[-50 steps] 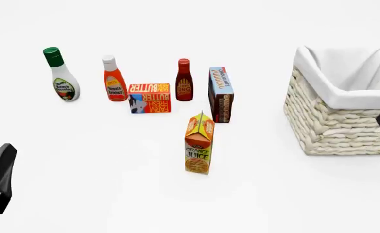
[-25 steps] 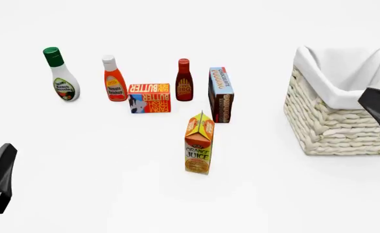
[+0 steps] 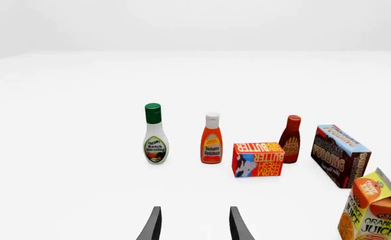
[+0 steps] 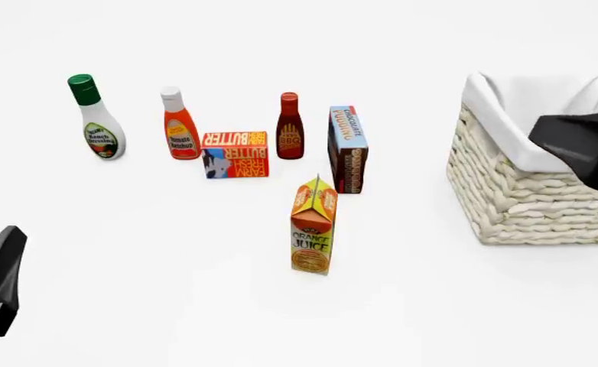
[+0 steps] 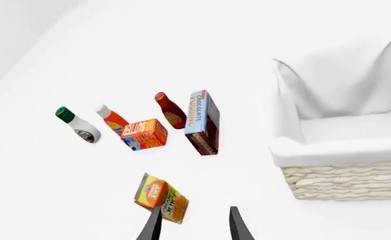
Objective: Pick the orange juice and place it in the basket.
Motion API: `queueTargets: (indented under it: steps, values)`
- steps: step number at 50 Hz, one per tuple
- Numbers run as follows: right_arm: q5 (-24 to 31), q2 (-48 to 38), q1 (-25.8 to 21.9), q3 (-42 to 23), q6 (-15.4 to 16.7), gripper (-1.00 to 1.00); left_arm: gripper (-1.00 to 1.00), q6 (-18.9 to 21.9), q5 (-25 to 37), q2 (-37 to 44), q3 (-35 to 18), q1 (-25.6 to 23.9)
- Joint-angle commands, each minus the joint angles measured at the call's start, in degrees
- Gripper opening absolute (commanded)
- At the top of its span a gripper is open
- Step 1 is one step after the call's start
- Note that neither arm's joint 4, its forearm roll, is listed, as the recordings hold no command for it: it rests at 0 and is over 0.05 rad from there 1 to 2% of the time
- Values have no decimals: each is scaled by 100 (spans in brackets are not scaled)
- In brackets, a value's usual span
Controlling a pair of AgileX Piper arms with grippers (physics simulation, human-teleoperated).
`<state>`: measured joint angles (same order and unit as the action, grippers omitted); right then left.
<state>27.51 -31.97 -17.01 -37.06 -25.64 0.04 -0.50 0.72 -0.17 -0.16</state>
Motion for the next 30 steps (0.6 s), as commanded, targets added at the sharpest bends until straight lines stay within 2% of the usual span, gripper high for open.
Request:
queueTargets:
  steps: [1, 10, 14, 17, 18, 22, 30]
  values:
    - [151, -469, -293, -316, -356, 100, 100, 0, 0, 1, 0, 1]
    - [189, -867, -504, -497, -591, 100, 100, 0, 0, 0, 0, -1]
    - [165, -1106, -678, -565, -807, 100, 100, 1, 0, 0, 0, -1]
    - [199, -1173, -653, -580, -805, 100, 100, 1, 0, 0, 0, 0]
    - [135, -1231, -764, -527, -975, 100, 100, 0, 0, 1, 0, 0]
    - [166, -1352, -760, -591, -1006, 100, 100, 1, 0, 0, 0, 0]
    - [170, -1698, -990, -754, -1352, 100, 100, 0, 0, 0, 0, -1]
